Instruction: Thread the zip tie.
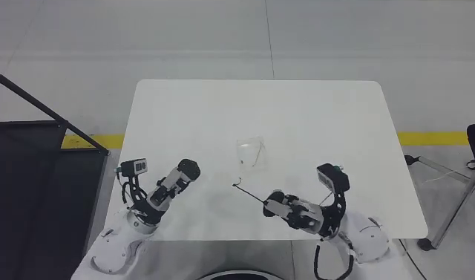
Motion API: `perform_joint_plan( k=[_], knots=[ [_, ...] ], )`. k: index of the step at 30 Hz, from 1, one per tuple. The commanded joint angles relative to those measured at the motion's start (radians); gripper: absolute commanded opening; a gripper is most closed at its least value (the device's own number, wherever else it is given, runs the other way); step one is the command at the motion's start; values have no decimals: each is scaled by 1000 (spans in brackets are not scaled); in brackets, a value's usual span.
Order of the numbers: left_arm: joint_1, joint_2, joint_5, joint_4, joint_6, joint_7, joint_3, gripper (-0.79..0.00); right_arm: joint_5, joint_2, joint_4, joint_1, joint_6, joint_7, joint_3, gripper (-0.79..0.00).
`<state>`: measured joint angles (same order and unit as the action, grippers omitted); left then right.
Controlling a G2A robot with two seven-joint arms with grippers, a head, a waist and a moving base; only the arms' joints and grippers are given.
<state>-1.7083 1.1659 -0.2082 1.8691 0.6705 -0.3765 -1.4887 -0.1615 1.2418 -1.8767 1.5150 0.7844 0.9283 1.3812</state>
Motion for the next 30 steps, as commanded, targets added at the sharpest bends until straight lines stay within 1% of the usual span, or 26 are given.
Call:
perform_joint_plan(
  k=[1,2,13,14,16,17,20,21,22,26,28,30],
  knots=[
    [-17,3,114,19,-6,73,-10,0,194,4,-45,32,-38,-106,12,-785],
    [-17,3,114,19,-6,73,-10,0,257,7,-61,47,-56,-159,12,-785],
    [-17,3,114,19,-6,73,-10,0,257,7,-61,47,-56,-159,12,-785],
    [-17,3,114,19,-6,73,-10,0,270,6,-63,45,-63,-169,16,-785],
    [-13,4,125,27,-25,72,-3,0,345,5,-81,37,-69,-186,13,-785],
    [-12,4,129,32,-34,68,3,0,403,6,-97,33,-85,-208,19,-785],
    [-3,6,124,37,-61,60,22,0,653,7,-183,31,-136,-257,1,-785],
    [4,6,122,35,-70,56,28,0,778,8,-216,29,-174,-278,0,-785],
    [13,7,124,30,-79,54,36,0,944,10,-261,35,-224,-315,-26,-785],
    [35,9,127,18,-98,54,58,0,1257,15,-303,35,-309,-388,-126,-785],
    [42,10,130,16,-104,55,65,0,1378,17,-302,19,-348,-392,-171,-785],
    [45,11,126,17,-105,55,68,0,1486,19,-290,-3,-399,-371,-209,-785]
  ],
)
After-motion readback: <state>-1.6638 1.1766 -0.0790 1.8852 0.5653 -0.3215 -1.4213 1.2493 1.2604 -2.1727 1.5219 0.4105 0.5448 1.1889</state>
